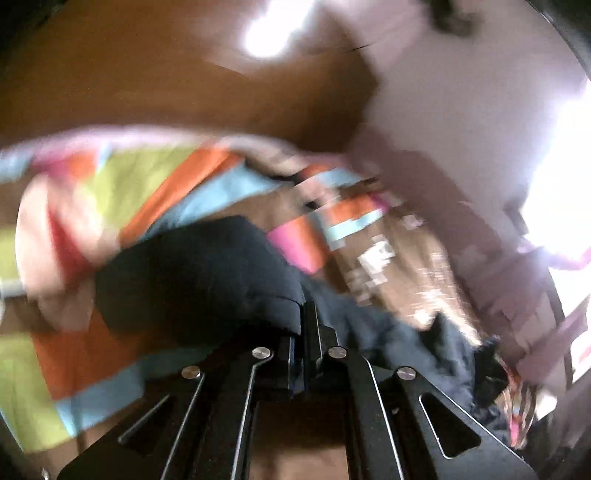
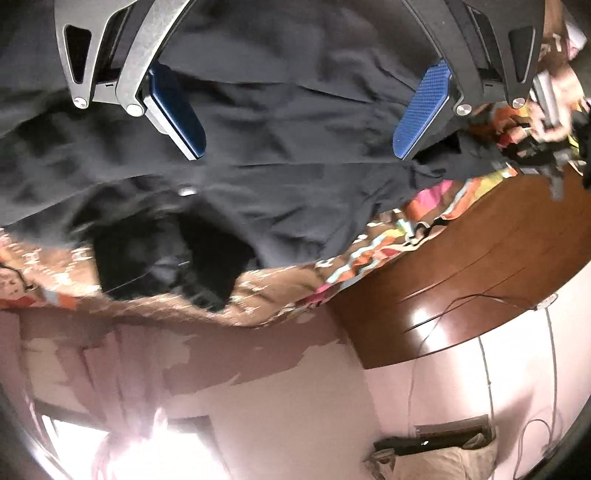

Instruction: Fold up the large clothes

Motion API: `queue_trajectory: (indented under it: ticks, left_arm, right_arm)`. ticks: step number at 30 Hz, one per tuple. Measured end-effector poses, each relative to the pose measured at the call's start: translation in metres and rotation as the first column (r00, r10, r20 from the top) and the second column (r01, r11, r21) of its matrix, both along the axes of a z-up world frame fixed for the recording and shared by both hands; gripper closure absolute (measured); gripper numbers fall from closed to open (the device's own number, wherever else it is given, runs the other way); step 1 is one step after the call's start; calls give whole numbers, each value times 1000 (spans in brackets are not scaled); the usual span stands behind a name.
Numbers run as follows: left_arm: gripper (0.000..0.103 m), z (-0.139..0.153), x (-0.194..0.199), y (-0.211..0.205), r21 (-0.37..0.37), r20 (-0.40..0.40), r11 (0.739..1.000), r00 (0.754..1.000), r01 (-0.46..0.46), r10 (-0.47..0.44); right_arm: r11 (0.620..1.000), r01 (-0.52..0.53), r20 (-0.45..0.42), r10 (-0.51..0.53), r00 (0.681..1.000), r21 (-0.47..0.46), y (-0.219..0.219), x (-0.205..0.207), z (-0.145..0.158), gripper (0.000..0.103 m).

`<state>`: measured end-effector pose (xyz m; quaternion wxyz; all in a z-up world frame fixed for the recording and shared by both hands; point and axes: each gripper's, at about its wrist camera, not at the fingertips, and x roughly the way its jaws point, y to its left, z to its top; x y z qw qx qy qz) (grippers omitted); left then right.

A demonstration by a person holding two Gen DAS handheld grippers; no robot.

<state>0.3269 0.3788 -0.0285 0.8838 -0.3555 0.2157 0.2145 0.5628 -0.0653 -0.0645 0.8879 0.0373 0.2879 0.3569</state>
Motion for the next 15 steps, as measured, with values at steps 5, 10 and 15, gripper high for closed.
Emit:
queue_trajectory:
  ticks: [5,10,15]
  left_arm:
    - [102,53,35,-63,133,73,966,970,222,-233]
    - [102,77,74,-156,259,79,854,872,451,-484]
    - [102,70,109,-258,287,5,667,695,688,-719]
  right_arm:
    - [991,132,-23,-133,991,-34,-70,7,-3,1]
    - [963,269,-68,-269,961,-10,-135,12,-7,1]
    - [941,325,-111,-314,943,94,-188,8,-7,1]
